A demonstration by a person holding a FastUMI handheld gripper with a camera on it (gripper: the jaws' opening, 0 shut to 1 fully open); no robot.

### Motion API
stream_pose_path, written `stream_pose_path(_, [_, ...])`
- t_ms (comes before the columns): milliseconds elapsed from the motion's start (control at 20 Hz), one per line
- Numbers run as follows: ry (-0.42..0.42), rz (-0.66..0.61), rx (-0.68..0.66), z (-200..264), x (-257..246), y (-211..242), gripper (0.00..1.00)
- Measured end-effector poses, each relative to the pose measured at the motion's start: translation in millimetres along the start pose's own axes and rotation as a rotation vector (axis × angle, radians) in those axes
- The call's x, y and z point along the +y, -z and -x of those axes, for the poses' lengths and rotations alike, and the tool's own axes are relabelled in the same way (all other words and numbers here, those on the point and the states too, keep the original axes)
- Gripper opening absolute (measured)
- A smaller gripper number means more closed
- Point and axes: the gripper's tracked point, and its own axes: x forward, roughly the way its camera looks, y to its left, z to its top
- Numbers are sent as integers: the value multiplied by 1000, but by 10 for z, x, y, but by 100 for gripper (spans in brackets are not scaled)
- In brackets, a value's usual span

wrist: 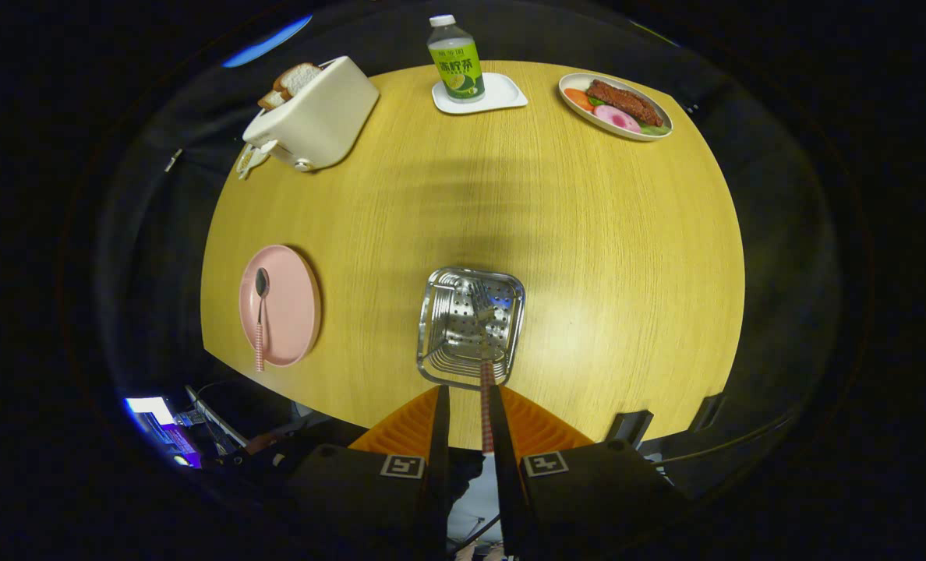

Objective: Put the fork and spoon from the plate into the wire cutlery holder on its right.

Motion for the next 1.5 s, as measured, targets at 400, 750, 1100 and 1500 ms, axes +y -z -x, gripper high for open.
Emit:
stream_pose_path(400, [-163,2,-210,320,969,-87,39])
stream_pose_path(750, [-299,76,-189,50,2018,123,64])
stream_pose_path(1100, [-347,121,-123,-600,2871,234,64])
stream_pose_path(1500, [-281,145,28,-1352,3207,446,64])
